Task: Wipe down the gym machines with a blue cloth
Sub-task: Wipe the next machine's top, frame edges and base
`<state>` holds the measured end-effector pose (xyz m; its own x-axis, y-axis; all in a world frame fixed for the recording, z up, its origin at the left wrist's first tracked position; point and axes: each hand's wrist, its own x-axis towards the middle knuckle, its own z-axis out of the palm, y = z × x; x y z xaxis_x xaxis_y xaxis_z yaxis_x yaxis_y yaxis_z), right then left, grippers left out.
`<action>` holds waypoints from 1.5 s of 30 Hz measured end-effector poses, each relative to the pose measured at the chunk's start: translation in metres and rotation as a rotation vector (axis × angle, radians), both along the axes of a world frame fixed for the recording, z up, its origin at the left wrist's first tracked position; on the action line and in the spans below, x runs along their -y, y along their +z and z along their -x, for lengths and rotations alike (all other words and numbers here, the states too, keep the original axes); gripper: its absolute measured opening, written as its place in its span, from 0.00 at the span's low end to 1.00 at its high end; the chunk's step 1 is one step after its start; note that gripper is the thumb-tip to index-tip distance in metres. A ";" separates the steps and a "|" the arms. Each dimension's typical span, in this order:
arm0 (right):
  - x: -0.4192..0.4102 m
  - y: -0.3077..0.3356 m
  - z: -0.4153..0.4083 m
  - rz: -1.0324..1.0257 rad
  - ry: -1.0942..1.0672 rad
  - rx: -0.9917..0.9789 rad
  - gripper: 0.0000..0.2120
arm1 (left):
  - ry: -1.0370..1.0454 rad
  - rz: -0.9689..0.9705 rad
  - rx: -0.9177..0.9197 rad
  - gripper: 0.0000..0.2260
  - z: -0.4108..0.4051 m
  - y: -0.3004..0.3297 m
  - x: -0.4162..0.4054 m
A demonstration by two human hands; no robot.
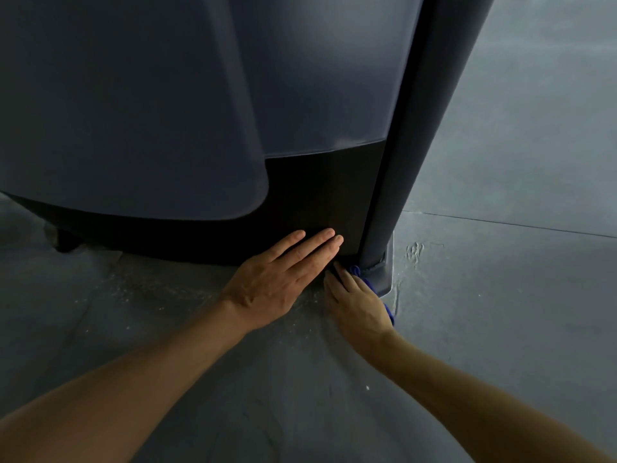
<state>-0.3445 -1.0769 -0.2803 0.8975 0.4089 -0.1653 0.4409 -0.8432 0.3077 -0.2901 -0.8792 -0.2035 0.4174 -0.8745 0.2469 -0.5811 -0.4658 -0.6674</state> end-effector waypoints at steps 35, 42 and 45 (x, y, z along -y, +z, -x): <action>0.018 0.057 0.070 -0.948 -0.751 0.095 0.39 | -0.200 -0.258 -0.044 0.29 -0.002 0.131 0.042; 0.004 0.045 0.044 -1.117 -0.973 0.143 0.44 | -0.139 -0.420 0.015 0.29 -0.006 0.145 0.074; 0.015 0.033 0.027 -1.156 -0.991 0.076 0.43 | -0.066 -0.434 0.011 0.29 -0.007 0.147 0.083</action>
